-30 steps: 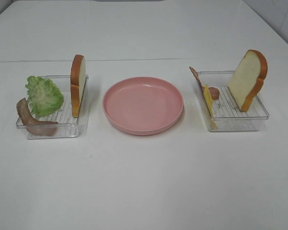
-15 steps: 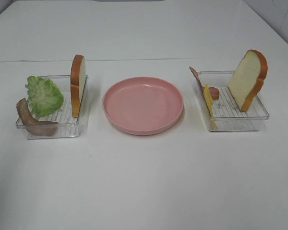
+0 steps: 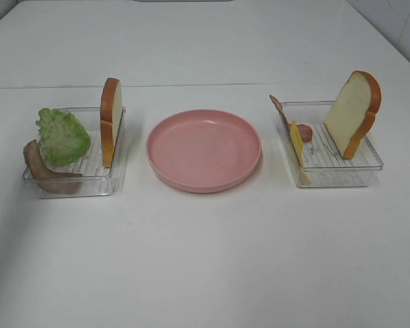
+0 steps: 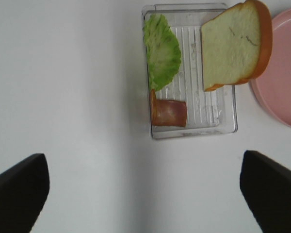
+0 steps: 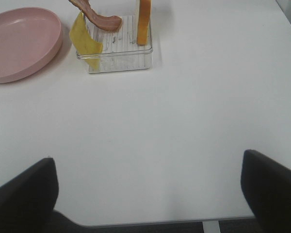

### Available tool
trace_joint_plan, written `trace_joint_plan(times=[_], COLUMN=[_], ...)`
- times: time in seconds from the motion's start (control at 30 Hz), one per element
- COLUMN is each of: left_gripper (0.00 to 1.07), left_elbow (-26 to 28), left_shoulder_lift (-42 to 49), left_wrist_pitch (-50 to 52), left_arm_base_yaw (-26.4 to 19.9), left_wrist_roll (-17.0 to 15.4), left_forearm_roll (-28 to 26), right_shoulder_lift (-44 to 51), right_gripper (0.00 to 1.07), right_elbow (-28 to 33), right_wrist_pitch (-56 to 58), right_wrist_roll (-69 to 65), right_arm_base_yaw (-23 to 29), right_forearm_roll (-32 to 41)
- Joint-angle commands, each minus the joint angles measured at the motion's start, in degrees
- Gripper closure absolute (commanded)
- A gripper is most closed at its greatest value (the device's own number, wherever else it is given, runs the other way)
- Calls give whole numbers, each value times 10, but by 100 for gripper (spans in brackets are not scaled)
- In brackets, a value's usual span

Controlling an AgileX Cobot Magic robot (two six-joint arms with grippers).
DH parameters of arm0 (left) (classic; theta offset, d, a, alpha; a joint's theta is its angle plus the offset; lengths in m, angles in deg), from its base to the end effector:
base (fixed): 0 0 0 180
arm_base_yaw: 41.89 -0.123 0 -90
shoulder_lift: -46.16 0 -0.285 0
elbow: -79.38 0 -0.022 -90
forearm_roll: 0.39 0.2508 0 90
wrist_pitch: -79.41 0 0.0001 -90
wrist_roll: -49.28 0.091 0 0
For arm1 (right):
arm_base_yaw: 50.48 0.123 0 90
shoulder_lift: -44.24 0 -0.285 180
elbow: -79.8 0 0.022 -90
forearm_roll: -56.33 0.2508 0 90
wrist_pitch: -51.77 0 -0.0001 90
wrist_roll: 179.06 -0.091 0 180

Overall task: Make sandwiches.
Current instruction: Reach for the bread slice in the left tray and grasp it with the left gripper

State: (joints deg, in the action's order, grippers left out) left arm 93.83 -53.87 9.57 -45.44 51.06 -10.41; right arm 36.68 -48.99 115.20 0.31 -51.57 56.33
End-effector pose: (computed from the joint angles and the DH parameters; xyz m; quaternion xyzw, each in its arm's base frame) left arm 0.3359 0.0059 0.3634 -0.0270 0.9730 -0.0766 0.2158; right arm -0.0025 0.0000 0.2608 0.0131 0.8754 -0.0019 0.4833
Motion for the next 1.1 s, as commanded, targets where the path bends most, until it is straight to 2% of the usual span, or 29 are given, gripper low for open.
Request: trace_joint_plan(times=[0.03,0.1,0.17,0.27,0.33,0.37,0.43,0.53,0.63,0.7,0.77,1.1], left_gripper=[6,6,6,6,6,6,6,6,6,6,6,6], left_elbow=[32,48,104,117,151,151,182,194,197,198,199,240], left_shoulder_lift=[-31,-45,-100,-116,-157,-157,-206,-235,-245,-272,-278,-339], left_wrist_pitch=[-57,-57,-57,-57,-57,-57,-57,-57,-57,-56,-56,-46], left_arm_base_yaw=[14,23,64,77,112,112,148,171,178,201,206,215], left_wrist_roll=[5,5,-1,-5,-10,-10,-32,-42,-42,-61,-64,-77], left_forearm_roll=[-9,-7,-6,-5,1,1,6,19,28,68,77,84], right_shoulder_lift=[18,18,18,18,18,18,18,18,18,18,18,18], right_gripper=[9,9,9,9,9,9,9,9,9,9,9,9], right_elbow=[2,2,2,2,2,2,2,2,2,2,2,2], right_wrist_pitch=[-5,-5,-5,-5,-5,-5,-5,-5,-5,-5,-5,-5], right_wrist_roll=[-1,-1,-1,-1,-1,-1,-1,-1,-1,-1,-1,-1], right_arm_base_yaw=[-3,-3,-3,-3,-3,-3,-3,-3,-3,-3,-3,-3], right_forearm_roll=[3,3,3,3,3,3,3,3,3,3,3,4])
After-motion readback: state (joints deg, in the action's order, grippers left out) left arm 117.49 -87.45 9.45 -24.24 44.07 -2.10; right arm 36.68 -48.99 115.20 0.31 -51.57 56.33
